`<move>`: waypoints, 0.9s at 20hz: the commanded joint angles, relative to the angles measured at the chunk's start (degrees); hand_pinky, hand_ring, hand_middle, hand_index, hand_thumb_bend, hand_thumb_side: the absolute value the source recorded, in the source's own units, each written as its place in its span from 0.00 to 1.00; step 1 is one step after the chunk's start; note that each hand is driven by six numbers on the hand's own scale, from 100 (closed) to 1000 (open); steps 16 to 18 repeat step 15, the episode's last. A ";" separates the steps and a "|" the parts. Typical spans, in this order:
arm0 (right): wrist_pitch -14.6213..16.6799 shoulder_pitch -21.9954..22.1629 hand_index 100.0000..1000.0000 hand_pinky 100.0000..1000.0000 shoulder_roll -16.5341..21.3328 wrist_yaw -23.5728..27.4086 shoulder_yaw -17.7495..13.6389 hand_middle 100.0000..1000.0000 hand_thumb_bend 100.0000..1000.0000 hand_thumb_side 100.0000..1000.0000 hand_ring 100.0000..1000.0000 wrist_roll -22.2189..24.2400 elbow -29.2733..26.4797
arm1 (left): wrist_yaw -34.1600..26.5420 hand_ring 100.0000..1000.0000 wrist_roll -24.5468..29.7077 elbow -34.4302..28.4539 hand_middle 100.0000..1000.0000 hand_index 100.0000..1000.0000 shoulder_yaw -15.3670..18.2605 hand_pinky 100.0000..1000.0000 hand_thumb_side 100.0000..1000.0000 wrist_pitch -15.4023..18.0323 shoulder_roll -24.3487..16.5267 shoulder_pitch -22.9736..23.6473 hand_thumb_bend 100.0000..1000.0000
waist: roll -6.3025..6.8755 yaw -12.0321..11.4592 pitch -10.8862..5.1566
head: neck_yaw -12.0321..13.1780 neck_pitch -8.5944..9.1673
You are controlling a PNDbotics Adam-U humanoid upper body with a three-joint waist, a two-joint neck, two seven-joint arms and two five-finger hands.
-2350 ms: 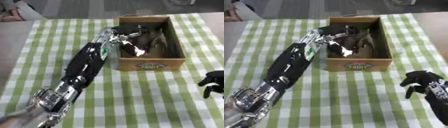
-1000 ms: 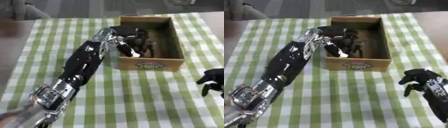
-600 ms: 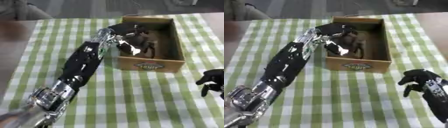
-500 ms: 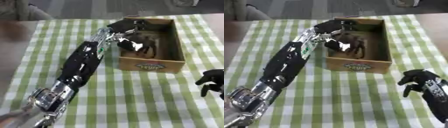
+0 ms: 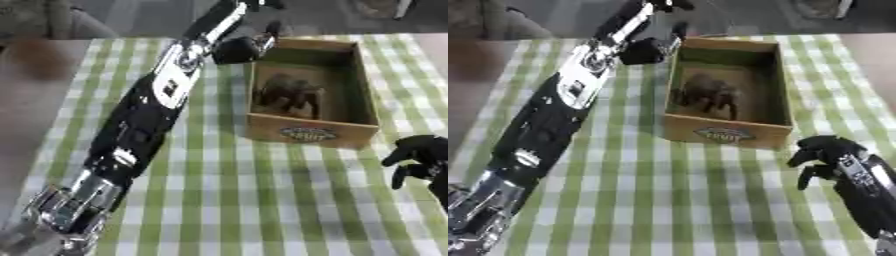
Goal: Pick up objects on the table and place them in the box.
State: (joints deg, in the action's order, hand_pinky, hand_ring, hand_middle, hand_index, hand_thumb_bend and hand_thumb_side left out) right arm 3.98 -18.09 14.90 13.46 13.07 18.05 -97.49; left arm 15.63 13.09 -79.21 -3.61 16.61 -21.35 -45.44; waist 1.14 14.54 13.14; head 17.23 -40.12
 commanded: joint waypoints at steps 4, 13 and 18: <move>0.19 0.11 0.67 0.32 1.39 0.31 -1.13 0.50 0.00 0.74 0.57 -0.76 -0.63 | -20.00 0.77 3.58 -15.59 0.78 0.74 2.85 0.73 0.64 -7.03 -4.35 7.23 0.00 | -0.69 -3.43 -1.38 | -2.52 -1.38; 0.35 0.93 0.67 0.32 1.54 0.53 -2.12 0.50 0.00 0.74 0.57 -1.81 -0.81 | -31.34 0.74 0.89 -27.50 0.74 0.71 9.01 0.69 0.71 -15.36 -4.12 19.75 0.00 | -1.60 -7.48 -1.67 | -4.08 -2.93; 0.36 1.10 0.67 0.32 1.54 0.54 -2.24 0.50 0.00 0.74 0.57 -1.95 -0.81 | -31.75 0.73 0.36 -28.91 0.74 0.71 9.86 0.69 0.72 -16.63 -3.28 21.40 0.00 | -1.83 -8.21 -1.75 | -4.25 -3.35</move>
